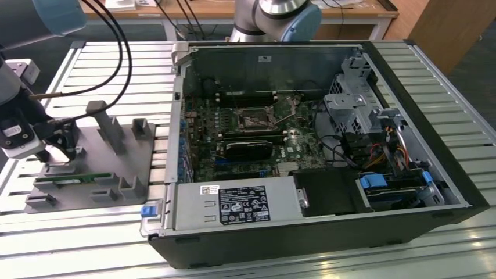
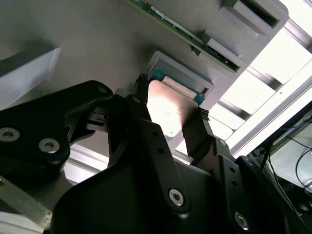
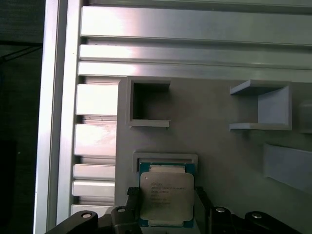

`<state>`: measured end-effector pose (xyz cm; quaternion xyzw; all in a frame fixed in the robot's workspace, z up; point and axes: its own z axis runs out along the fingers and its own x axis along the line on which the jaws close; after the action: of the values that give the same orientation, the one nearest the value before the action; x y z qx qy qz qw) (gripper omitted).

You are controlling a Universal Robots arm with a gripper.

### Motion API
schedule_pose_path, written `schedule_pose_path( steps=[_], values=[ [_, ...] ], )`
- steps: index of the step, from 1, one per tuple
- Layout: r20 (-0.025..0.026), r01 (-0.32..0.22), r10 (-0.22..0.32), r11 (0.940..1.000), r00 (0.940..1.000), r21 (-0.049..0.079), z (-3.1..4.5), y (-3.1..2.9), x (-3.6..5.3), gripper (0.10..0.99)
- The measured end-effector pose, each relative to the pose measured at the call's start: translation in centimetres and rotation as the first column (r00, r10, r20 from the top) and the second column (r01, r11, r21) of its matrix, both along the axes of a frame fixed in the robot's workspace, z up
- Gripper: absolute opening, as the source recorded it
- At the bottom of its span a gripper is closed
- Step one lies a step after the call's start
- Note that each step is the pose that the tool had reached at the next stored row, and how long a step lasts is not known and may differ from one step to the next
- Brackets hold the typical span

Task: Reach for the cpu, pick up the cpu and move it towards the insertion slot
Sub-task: 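Pick up the cpu and move it towards the insertion slot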

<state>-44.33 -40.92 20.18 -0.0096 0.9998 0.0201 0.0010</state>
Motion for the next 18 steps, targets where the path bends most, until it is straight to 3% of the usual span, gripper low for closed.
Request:
schedule_pose_path(
  steps=[18],
  values=[
    [-0.0001,0.0,0.0,1.0,1.0,0.0,0.4,0.02,0.0,0.533]
  ],
)
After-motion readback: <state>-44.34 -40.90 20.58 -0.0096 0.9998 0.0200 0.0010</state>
